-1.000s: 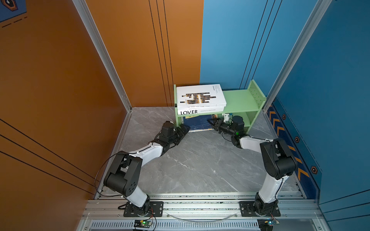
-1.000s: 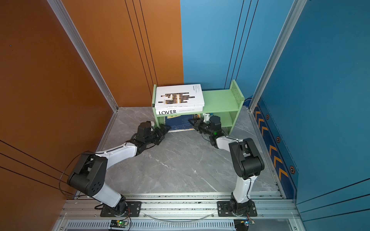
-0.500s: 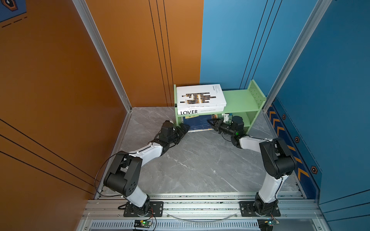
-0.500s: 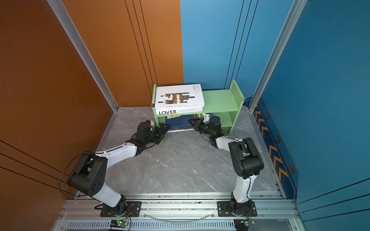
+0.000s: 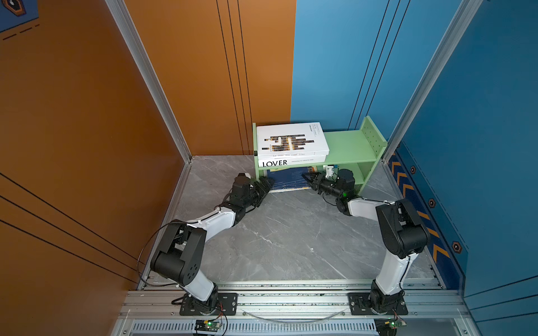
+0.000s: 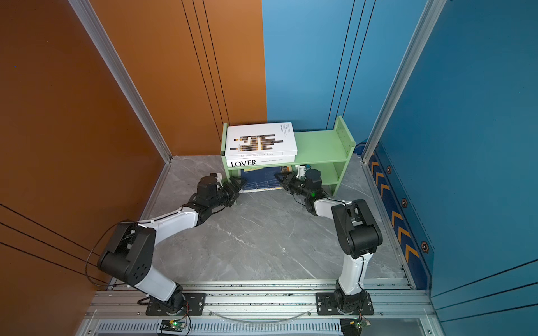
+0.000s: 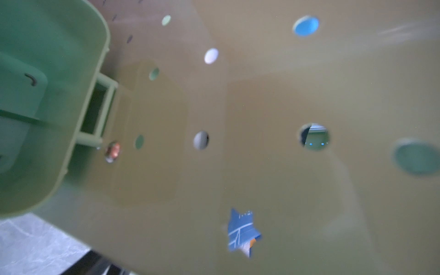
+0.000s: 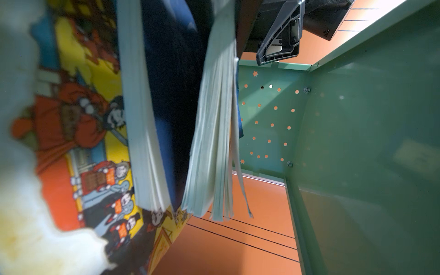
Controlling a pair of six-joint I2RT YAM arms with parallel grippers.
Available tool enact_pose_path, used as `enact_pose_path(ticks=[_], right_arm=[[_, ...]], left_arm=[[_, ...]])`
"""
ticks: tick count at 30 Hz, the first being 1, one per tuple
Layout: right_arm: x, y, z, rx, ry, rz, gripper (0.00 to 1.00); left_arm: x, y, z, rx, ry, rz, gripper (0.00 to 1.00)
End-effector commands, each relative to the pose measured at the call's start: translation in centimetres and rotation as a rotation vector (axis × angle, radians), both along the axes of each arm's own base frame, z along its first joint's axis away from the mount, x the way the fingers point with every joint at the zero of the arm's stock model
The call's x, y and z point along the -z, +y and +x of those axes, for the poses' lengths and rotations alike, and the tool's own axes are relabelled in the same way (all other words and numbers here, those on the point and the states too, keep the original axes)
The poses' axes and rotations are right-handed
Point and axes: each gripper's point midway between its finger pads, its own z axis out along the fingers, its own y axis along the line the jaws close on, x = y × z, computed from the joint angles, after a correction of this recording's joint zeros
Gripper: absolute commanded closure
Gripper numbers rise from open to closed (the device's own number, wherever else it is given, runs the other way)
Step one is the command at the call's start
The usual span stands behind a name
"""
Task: Stacking books/files
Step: Place the book at the bookshelf.
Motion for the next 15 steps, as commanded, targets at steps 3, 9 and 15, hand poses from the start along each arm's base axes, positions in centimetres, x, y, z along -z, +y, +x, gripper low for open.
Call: enact_pose_path(ticks=[3,9,15], right_arm=[[-1.0,-0.2,0.8,0.017,-0.053,0.002,1.00],[-0.5,-0.3,0.8,0.024,-0.044,-0.021,1.00],[-0.5,-0.4,0.8,0.028,-0.045,-0.027,1.00]], left_arm=[[0.4,0.0,0.0,0.010,0.001,-0.008,0.02],[1.8,-0.3,-0.1,0.001,0.034,0.000,0.02],[3.0,-0.1,0.2,-0.021,0.062,0.009,0.02]])
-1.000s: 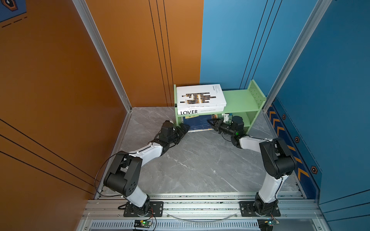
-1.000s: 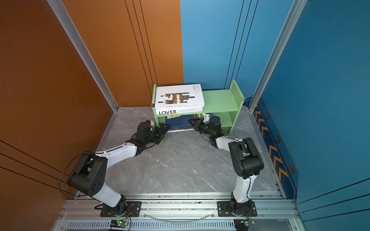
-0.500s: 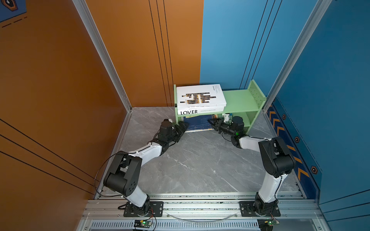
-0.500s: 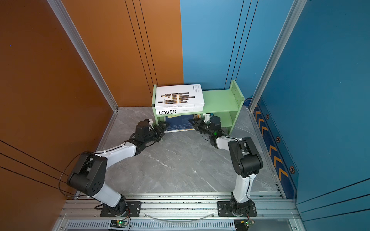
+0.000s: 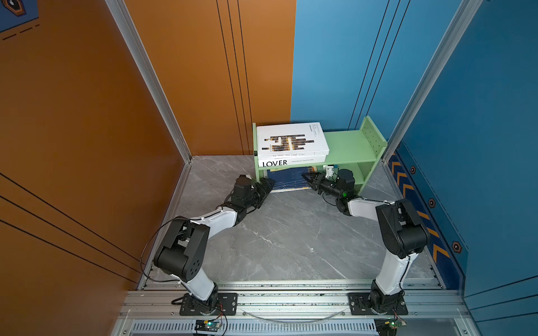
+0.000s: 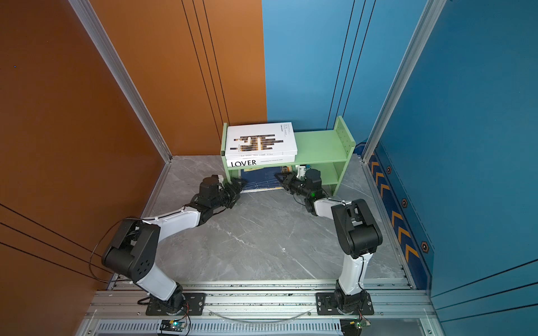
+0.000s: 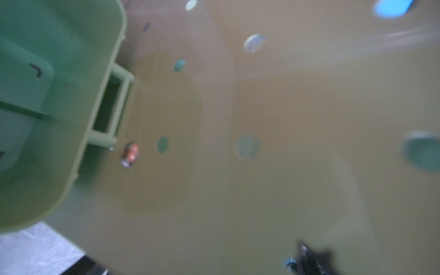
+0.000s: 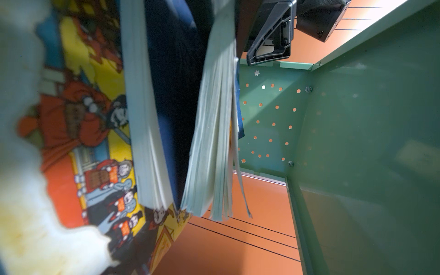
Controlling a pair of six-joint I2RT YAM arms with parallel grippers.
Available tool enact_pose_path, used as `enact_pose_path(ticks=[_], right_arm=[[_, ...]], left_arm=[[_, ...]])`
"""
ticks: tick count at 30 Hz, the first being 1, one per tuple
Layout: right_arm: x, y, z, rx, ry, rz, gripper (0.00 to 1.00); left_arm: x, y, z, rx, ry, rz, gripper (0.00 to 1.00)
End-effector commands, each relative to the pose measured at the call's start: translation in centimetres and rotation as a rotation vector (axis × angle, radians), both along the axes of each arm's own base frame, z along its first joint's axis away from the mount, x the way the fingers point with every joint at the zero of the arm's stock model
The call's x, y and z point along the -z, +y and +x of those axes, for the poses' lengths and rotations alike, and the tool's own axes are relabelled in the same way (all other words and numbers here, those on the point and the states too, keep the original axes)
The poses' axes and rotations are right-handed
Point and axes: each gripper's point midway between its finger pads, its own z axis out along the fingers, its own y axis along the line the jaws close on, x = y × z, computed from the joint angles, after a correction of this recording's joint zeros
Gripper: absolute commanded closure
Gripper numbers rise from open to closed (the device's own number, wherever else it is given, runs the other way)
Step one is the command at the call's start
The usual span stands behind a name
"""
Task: Stacking books/files
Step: Place the book at the bookshelf.
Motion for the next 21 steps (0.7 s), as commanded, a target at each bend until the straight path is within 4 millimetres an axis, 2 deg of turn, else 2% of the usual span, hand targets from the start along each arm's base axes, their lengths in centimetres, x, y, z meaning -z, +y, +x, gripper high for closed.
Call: enact_pose_path(ticks=[1,11,15,21], right_arm=[[-0.5,-0.3,0.8,0.024,-0.038,-0.021,1.00],[0.1,-0.6,0.9,0.037,-0.026,-0.051,0.98],[0.3,-1.0,0.9,0.057,-0.025,-0.095,0.92],[0.2,-2.3,0.7,0.098,-0.024,-0.230,0.72]], left_arm=[[1.4,0.2,0.0,-0.023,0.027,0.011,0.02],[3.8,1.2,-0.6,-0.069,0.090,0.040,0.02],[4.1,1.4,-0.7,-0.074,0.103,0.048,0.02],[4.2,1.4,-0.8,-0.074,0.108,0.046,0.02]])
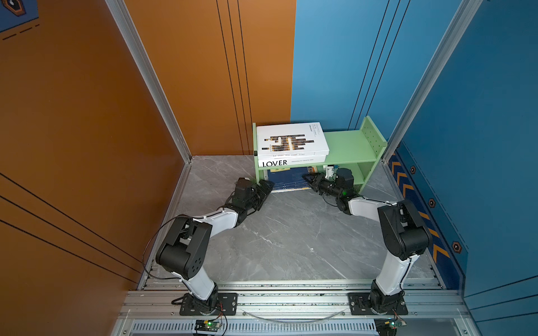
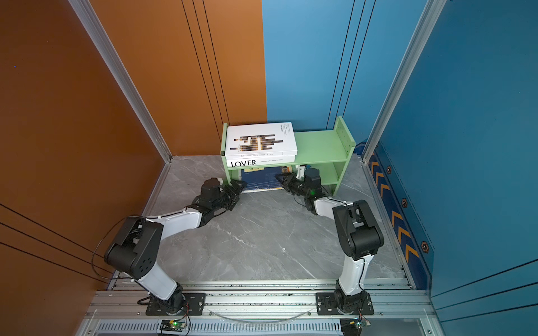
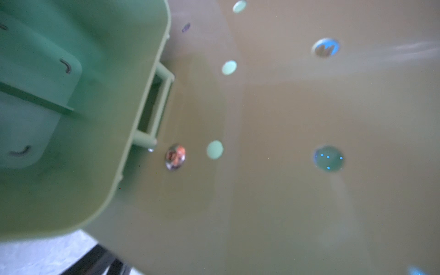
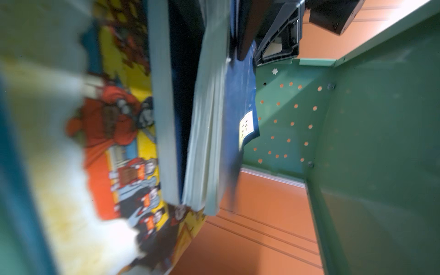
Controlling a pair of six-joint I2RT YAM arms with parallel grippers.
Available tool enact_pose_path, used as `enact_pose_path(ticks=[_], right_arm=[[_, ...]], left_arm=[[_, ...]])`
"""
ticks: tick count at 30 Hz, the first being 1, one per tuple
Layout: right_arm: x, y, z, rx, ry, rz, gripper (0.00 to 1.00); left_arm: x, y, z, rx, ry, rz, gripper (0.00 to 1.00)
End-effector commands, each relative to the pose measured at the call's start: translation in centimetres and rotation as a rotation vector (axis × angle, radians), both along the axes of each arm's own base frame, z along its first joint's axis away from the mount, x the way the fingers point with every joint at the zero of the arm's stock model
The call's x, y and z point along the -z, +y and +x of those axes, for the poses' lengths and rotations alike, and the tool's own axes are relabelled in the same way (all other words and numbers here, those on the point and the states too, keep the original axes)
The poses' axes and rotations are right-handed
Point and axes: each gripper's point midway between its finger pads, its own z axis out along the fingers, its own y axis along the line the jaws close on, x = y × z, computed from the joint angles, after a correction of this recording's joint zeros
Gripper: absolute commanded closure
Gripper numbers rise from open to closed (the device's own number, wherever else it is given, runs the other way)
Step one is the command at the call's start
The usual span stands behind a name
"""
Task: Stacking books/files
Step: Place the book at the bookshelf.
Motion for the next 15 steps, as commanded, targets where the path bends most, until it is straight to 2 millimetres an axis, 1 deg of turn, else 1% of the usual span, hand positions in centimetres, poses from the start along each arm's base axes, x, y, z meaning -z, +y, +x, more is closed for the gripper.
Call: enact_pose_path(ticks=[1,4,8,11,15], right_arm=[[-1.0,-2.0,0.5,0.070,-0.035,-0.144,0.70],[-1.1,-2.9,0.3,0.095,-0.037,-0.231,0.68],[-1.0,-3.7,-0.1,0.114,-0.033,-0.292,0.67],[-0.7,-3.7,-0.2,0.111,-0.025,-0.302,0.69],[-0.6,-3.3,-0.4,0.100,-0.034,-0.308,0.73]], left_arm=[[3.0,0.8,-0.9,-0.025,0.085,0.045,0.02],[3.1,0.8,-0.9,-0.025,0.087,0.045,0.02],[3.0,0.7,-0.9,-0.023,0.086,0.043,0.02],[3.1,0.7,-0.8,-0.023,0.088,0.043,0.02],[2.9,0.7,-0.8,-0.022,0.085,0.041,0.02]])
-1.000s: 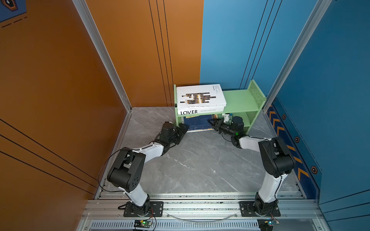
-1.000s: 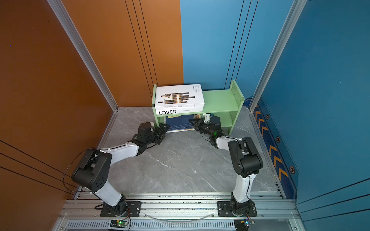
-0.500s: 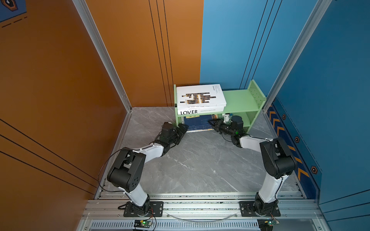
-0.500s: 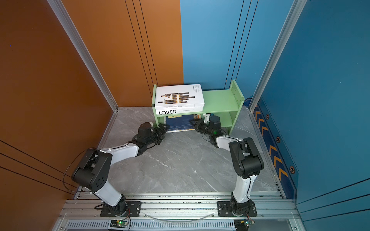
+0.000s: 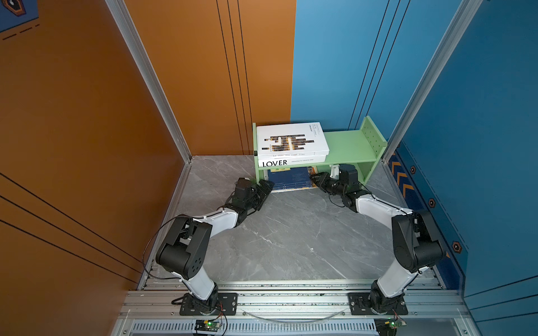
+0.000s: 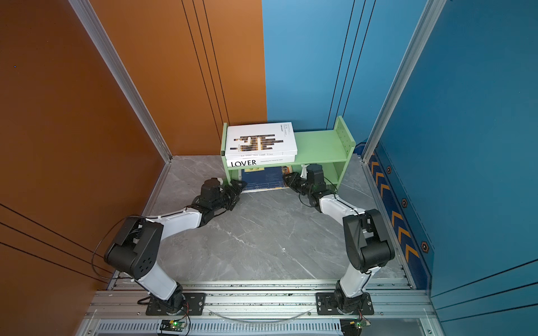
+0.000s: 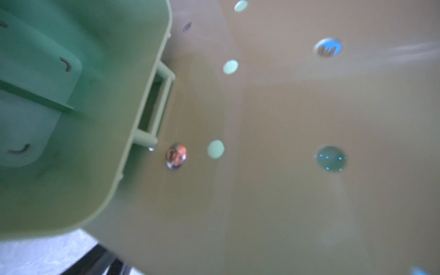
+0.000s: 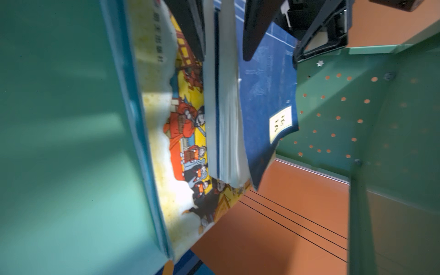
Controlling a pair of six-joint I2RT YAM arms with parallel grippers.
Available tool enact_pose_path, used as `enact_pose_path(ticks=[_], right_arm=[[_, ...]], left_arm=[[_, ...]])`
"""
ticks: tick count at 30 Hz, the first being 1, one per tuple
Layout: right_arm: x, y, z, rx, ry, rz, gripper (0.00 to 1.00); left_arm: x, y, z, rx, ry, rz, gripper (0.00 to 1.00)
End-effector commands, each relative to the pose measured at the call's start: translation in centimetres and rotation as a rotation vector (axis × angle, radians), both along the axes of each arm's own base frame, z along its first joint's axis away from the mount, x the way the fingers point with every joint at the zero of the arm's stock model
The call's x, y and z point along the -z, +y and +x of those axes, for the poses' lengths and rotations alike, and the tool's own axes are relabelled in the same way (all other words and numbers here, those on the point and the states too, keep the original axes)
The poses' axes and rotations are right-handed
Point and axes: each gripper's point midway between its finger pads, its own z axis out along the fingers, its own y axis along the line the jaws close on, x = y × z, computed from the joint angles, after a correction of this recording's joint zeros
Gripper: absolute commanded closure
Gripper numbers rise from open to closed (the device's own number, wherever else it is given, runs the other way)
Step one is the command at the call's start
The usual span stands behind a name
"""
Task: Stacking books/files
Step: Place the book at the bookshelf.
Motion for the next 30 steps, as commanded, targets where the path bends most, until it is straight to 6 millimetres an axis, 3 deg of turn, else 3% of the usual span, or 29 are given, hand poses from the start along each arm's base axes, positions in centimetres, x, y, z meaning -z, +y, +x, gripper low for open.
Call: enact_pose_path(ticks=[1,9,18,23,30], right_arm=[[-0.9,0.1,0.1,-0.002,-0.033,-0.045,0.73],[-1.4,0.6,-0.2,-0.018,-0.055,-0.099,0.78],[-1.5,-0.5,-0.9,0.013,-0.061,-0.192,0.80],[-2.9,-1.0,-1.5,0.016,-0.096,-0.225,0.71],[-5.1,-1.2,-3.3,-0.006,-0.156,-0.256,0.61]], left_arm=[[2.9,0.7,-0.8,-0.019,0.080,0.045,0.02],[1.7,0.2,-0.6,0.005,0.040,0.025,0.02],[-2.3,-0.9,-0.7,0.075,-0.097,0.001,0.02],[-4.6,-1.1,-1.5,0.111,-0.167,0.006,0.02],[-5.2,-0.4,-3.9,0.124,-0.194,0.015,0.02]])
